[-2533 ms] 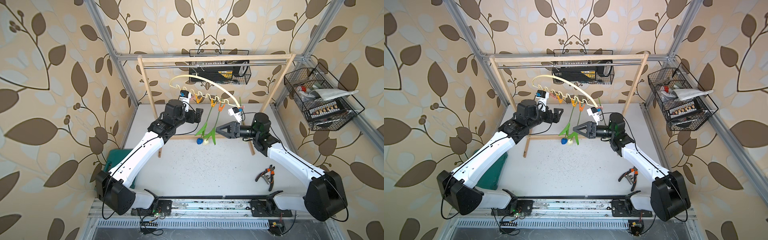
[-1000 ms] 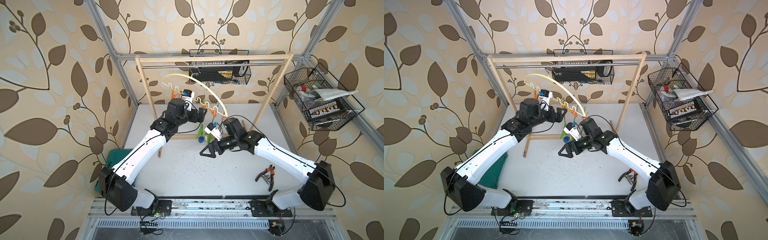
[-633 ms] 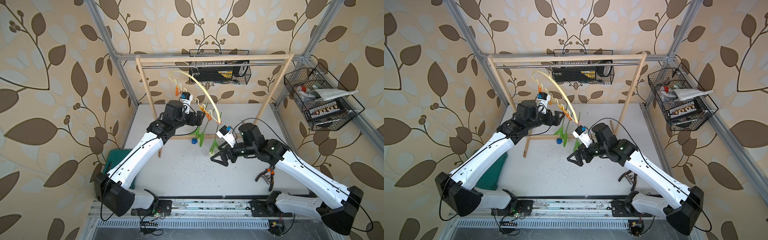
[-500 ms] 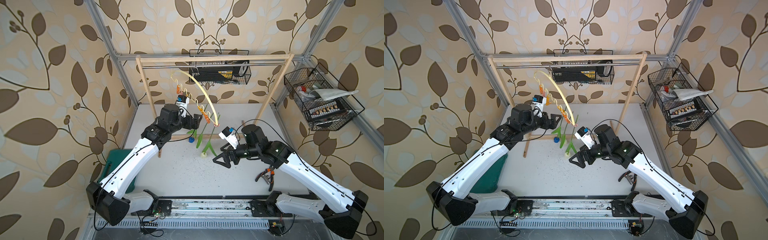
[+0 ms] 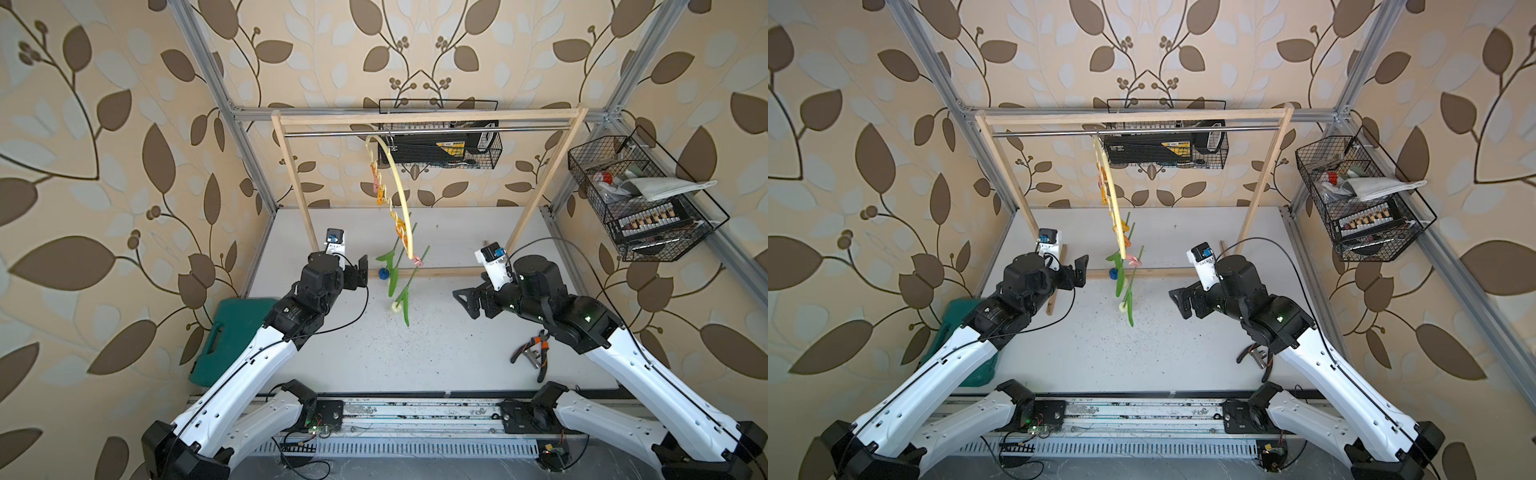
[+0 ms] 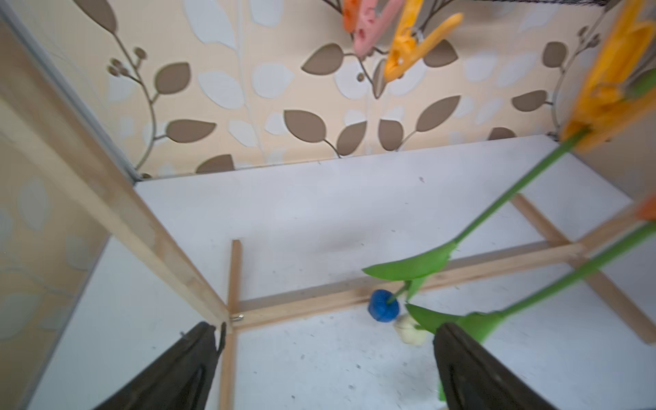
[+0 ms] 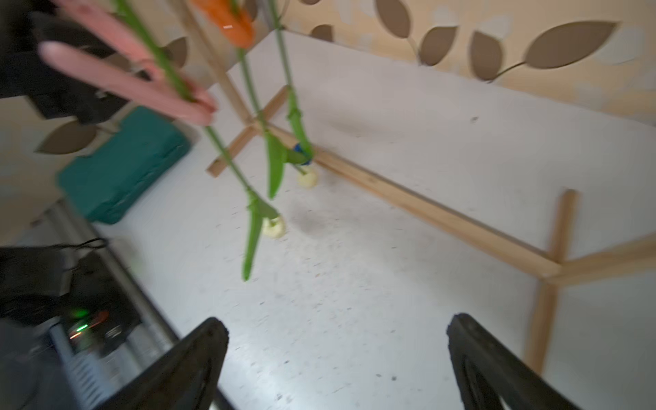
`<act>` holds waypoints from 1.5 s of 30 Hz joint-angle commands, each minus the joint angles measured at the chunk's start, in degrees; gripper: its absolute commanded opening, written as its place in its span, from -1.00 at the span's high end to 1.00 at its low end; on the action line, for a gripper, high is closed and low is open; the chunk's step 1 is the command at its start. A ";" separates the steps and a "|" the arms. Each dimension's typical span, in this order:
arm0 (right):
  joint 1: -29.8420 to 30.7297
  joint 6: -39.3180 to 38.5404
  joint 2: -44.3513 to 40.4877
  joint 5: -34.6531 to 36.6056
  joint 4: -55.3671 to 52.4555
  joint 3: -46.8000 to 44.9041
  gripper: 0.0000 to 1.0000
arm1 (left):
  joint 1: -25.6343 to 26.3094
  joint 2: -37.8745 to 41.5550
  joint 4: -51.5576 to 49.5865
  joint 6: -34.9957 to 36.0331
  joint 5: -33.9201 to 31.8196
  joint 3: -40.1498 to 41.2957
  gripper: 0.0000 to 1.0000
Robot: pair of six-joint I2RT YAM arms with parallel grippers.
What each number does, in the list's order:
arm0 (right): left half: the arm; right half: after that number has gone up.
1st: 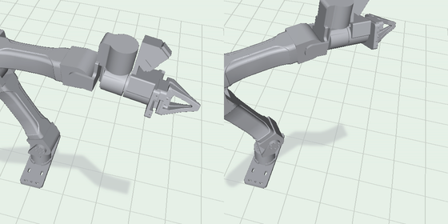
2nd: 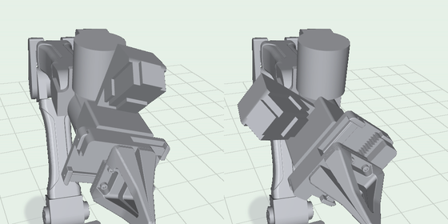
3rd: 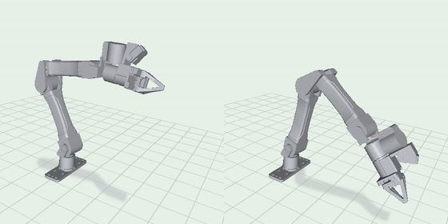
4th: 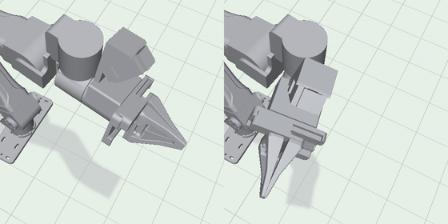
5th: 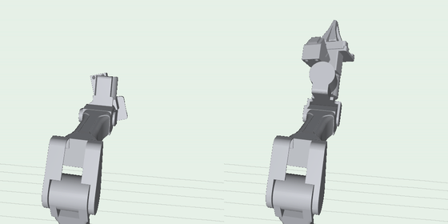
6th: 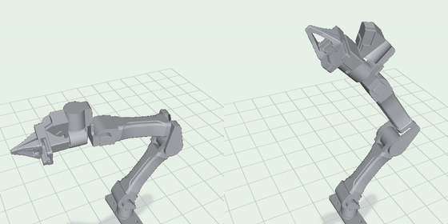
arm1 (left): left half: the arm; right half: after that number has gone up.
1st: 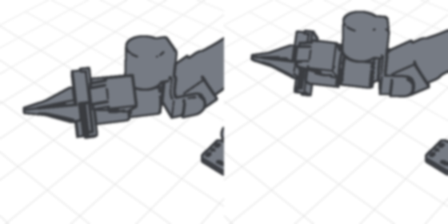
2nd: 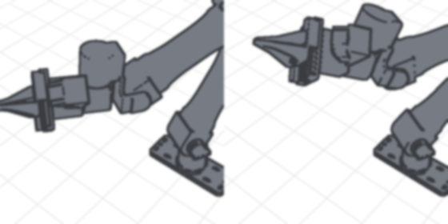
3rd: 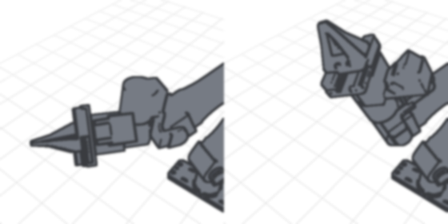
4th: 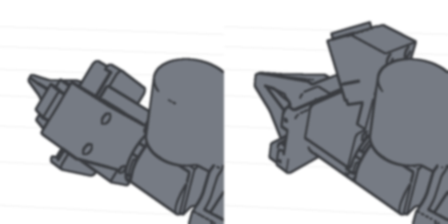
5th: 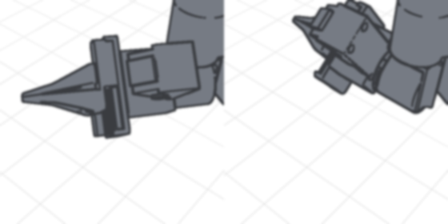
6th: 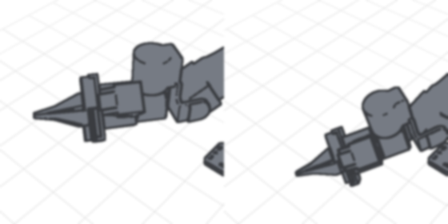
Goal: Dry the flowers on a clothes hanger
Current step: Reset both arms
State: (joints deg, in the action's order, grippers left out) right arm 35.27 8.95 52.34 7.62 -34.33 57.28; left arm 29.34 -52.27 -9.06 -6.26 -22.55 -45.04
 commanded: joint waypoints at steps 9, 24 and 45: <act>-19.01 -18.40 4.51 18.56 55.19 -33.47 -0.97 | -18.69 -6.63 42.19 6.97 2.46 25.72 -0.98; -30.89 -6.82 33.23 9.65 90.98 -41.24 -0.97 | -24.16 -17.65 51.33 6.92 4.47 27.76 -0.98; -30.14 -8.34 35.53 10.21 89.02 -38.29 -0.98 | -31.10 -33.16 54.75 3.39 15.18 24.56 -0.98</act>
State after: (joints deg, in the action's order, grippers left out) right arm 5.13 0.21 87.42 17.89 54.19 17.74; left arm -1.23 -85.93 45.91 -2.02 -10.50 -18.44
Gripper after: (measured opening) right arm 0.989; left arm 0.989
